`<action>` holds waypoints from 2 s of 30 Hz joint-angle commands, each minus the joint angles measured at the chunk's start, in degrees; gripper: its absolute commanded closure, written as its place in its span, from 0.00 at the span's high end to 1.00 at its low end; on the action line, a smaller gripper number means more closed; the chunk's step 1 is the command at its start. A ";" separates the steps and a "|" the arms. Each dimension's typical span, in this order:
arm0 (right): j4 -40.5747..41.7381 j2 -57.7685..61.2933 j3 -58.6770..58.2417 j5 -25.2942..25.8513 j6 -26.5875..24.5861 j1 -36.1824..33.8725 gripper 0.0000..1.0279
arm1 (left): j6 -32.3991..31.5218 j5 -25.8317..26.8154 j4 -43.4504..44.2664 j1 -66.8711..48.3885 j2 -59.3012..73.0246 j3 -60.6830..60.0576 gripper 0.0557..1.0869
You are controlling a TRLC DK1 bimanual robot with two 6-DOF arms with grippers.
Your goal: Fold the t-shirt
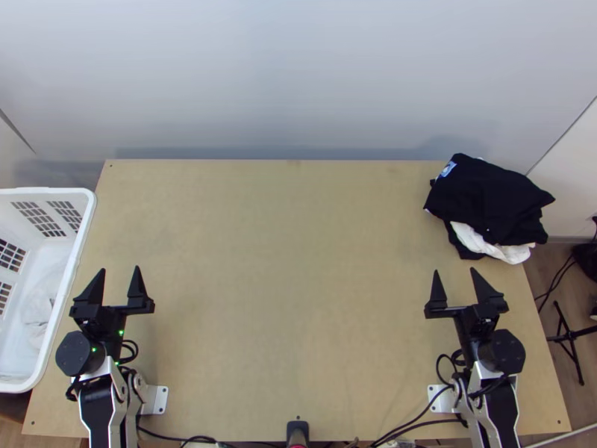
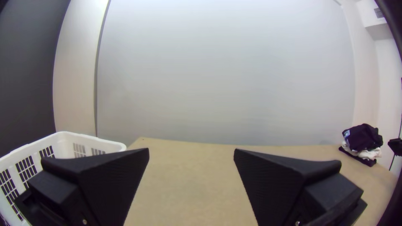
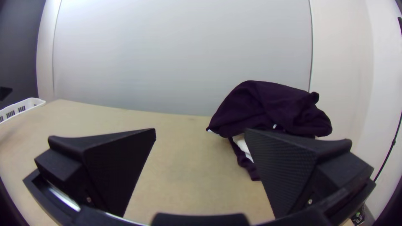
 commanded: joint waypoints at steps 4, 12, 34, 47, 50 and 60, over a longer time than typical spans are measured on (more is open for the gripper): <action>0.14 -0.08 0.01 0.24 -0.92 -2.03 0.96 | 3.97 -2.85 -0.86 -1.04 0.45 0.19 0.96; 9.72 4.93 3.79 3.75 -6.02 -2.38 0.96 | 6.25 -4.43 -6.22 -2.53 19.70 12.58 0.96; -13.57 62.68 66.37 8.23 -3.03 12.56 0.95 | 7.39 -5.31 -31.00 -8.24 59.34 75.16 0.95; -19.20 73.40 74.98 8.15 -0.75 13.88 0.93 | 6.43 -15.15 -31.18 -16.33 72.96 83.42 0.95; -19.46 73.31 74.98 8.15 -1.45 13.88 0.93 | 5.99 -15.24 -31.35 -13.43 73.93 83.51 0.95; -20.16 73.66 74.54 7.97 1.54 13.35 0.93 | 7.48 -15.24 -34.87 10.83 84.47 85.79 0.95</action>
